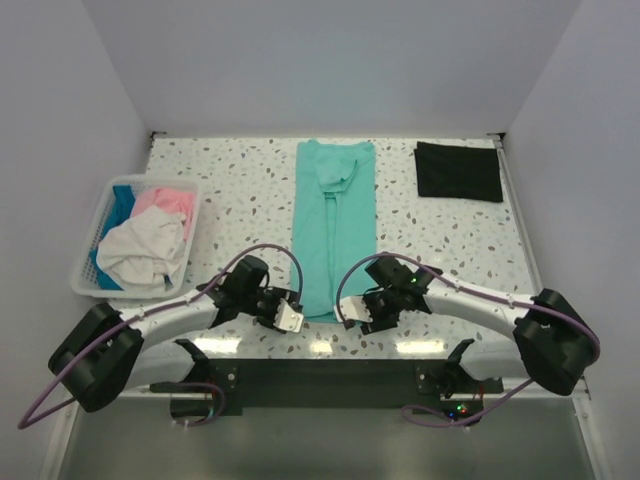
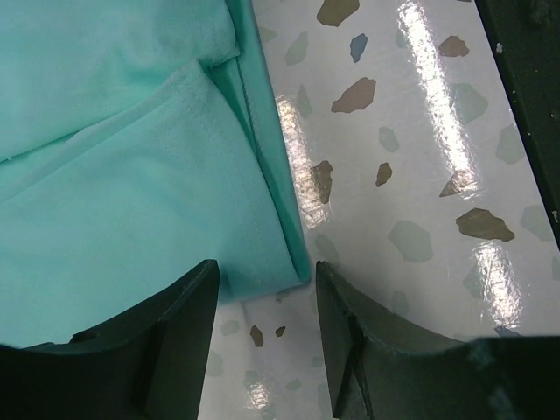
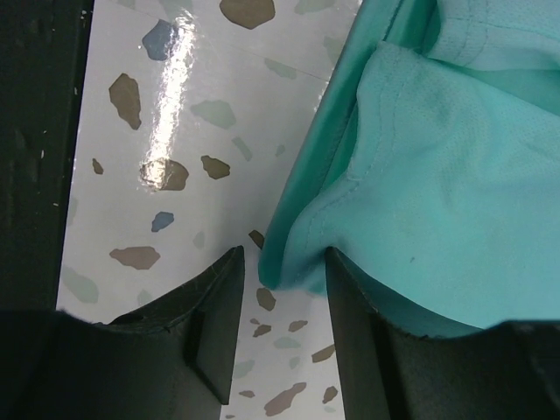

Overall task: Fold and stack the t-shirts
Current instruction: Fold the tshirt

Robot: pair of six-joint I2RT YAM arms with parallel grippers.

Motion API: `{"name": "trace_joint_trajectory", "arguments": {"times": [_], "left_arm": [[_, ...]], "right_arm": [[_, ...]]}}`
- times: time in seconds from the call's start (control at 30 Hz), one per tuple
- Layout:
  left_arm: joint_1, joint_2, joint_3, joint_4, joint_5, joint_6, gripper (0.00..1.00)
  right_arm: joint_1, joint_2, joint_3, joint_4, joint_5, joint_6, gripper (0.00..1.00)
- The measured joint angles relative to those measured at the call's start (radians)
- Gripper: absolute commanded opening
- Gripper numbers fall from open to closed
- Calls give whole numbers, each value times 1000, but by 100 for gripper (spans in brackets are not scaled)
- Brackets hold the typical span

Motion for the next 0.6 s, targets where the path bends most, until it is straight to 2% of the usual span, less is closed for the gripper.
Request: {"name": "trace_joint_trajectory", "arguments": {"times": [0.13, 0.33, 0.4, 0.43, 0.5, 0.53, 0.6], "left_arm": [[-10, 36, 24, -1, -5, 16, 47], [-18, 83, 59, -19, -7, 54, 34], [-20, 91, 65, -24, -6, 64, 30], [-22, 93, 67, -27, -7, 69, 25], [-29, 95, 69, -35, -13, 79, 18], [-33, 96, 72, -42, -17, 81, 11], [-40, 97, 77, -62, -23, 86, 9]], "right_arm": [[10, 41, -10, 38, 14, 2, 43], [18, 31, -22, 70, 34, -2, 40], [19, 22, -31, 76, 36, -2, 35], [22, 19, -34, 78, 37, -3, 31], [23, 14, -39, 81, 38, -3, 19], [24, 12, -43, 87, 42, -3, 9], [24, 9, -45, 91, 51, -2, 0]]}}
